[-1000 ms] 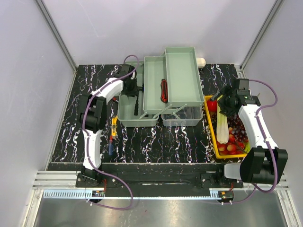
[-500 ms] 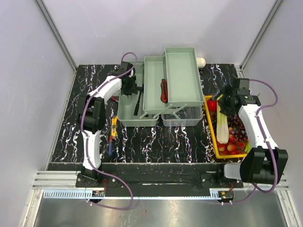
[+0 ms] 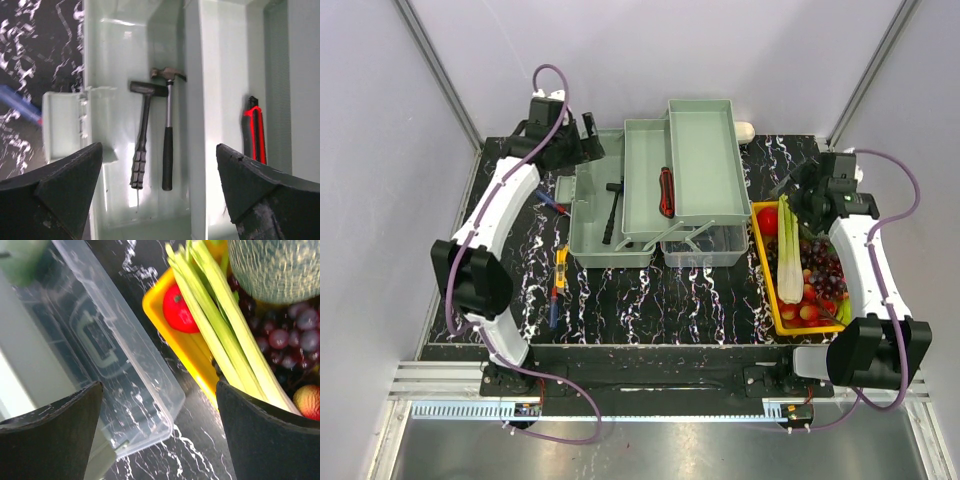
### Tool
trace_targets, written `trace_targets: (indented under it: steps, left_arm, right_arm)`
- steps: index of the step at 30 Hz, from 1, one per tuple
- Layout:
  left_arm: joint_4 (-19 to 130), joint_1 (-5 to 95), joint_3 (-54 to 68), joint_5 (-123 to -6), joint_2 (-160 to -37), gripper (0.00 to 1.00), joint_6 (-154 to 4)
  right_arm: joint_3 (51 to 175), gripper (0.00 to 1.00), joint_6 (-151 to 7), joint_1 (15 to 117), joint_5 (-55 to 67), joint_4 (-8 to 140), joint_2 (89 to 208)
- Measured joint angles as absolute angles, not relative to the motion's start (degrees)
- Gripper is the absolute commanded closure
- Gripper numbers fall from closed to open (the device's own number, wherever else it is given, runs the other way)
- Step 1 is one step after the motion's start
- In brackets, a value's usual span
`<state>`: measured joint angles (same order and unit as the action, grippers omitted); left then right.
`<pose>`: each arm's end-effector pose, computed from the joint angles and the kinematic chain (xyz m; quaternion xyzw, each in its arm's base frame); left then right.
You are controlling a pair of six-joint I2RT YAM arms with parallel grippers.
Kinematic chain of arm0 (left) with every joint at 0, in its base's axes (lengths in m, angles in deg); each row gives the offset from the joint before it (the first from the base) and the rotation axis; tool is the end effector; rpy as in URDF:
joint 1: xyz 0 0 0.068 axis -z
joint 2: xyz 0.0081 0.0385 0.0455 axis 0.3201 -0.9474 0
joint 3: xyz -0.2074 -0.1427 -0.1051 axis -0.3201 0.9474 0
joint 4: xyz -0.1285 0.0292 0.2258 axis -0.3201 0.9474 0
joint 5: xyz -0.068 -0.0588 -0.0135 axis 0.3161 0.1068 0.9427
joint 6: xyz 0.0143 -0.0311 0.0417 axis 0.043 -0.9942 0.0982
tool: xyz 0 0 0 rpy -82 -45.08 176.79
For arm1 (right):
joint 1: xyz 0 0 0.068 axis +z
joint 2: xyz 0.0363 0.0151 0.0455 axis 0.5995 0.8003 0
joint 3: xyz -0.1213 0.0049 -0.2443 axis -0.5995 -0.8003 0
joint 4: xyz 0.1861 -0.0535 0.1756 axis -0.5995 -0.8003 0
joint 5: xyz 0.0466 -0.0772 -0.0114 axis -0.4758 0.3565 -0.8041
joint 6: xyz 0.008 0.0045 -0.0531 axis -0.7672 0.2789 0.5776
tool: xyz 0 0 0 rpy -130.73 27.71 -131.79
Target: Pack the tool kit
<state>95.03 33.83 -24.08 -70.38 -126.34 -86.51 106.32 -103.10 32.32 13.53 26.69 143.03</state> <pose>0.3964 -0.1090 0.3671 -0.0528 0.8924 -0.1655 0.4165 0.2776 -0.0219 0.3220 0.3354 0.8661 0.1077 0.3546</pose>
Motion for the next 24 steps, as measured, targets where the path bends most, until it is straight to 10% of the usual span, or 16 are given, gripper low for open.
trace_targets:
  steps: [24]
  left_arm:
    - [95.2,26.2,12.8,-72.6,-114.6,0.30,-94.0]
  right_arm:
    - [119.2,0.00,-89.9,32.3,-4.2,40.1,141.6]
